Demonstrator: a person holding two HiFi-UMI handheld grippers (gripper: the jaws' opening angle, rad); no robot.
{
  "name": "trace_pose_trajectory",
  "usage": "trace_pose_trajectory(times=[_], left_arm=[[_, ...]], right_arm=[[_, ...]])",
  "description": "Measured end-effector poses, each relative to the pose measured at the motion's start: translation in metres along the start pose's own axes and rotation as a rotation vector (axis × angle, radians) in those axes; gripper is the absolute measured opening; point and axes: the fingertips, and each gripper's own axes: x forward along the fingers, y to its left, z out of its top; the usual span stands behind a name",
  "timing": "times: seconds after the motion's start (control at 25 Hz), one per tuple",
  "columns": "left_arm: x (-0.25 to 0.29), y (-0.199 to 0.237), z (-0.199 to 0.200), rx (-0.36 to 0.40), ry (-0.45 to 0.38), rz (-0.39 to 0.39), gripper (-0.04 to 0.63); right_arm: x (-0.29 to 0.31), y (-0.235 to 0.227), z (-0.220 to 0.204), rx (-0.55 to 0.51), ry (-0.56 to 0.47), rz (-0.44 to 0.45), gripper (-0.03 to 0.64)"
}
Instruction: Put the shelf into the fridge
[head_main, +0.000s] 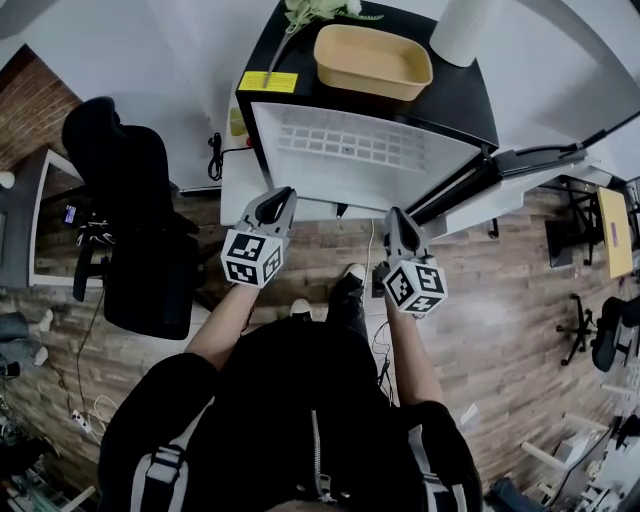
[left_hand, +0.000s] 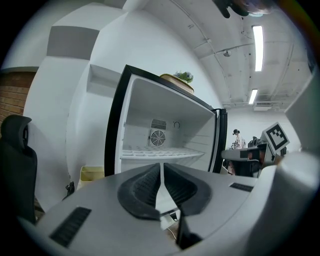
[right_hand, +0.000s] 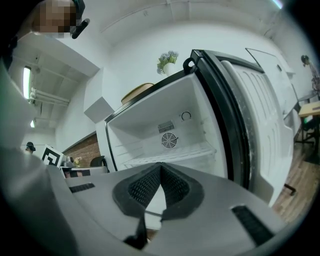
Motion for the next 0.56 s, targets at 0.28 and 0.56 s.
trace_pose_trajectory(times=[0.28,0.56], left_arm=[[-0.0006,0.0045,-0.0005,-0.013,-0.003,0.009,0.040],[0.0015,0.0072,-0.0007,-0.026,-0.007,0.014,0.040]], right_arm=[[0.0025,0.0000,-0.0004,0.026,0.002,0.004,0.008],[0.0043,-0.0031,-0.0046,0.055,0.008,0.004,0.008]])
